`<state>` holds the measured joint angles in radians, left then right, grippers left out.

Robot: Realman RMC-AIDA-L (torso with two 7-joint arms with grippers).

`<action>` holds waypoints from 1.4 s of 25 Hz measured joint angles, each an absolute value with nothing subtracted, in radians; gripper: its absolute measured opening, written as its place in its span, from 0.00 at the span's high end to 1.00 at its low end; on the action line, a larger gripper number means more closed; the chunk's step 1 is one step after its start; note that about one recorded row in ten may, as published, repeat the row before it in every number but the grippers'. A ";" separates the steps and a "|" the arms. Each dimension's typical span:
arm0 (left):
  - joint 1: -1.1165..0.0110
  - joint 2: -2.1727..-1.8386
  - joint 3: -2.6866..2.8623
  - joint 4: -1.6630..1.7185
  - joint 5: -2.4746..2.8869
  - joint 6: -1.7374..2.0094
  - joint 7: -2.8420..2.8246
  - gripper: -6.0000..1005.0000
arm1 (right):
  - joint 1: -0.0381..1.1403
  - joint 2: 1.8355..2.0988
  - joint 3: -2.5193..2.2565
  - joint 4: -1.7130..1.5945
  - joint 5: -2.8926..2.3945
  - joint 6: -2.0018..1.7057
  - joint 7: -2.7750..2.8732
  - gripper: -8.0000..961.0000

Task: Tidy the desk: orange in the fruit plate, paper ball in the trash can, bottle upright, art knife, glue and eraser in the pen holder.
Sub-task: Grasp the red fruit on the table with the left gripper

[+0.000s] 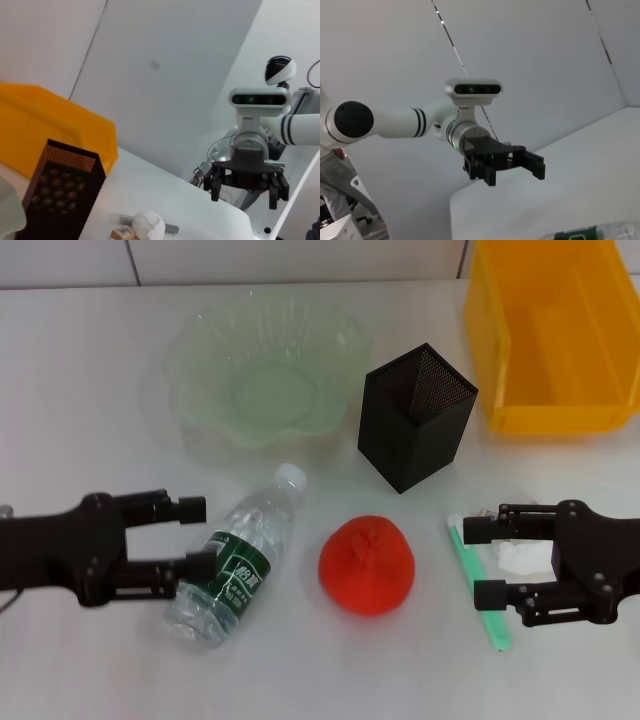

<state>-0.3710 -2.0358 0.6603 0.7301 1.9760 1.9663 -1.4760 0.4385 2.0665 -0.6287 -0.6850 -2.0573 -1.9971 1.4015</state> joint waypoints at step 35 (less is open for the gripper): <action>-0.642 -2.080 1.584 1.081 2.085 1.337 -2.094 0.26 | 0.222 2.020 -0.473 -0.633 -2.063 -1.930 1.270 0.21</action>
<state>-0.6422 -2.0800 1.5844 1.0808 2.0850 1.3365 -2.0941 0.2216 2.0203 -0.4730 -0.6334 -2.0632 -1.9299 1.2705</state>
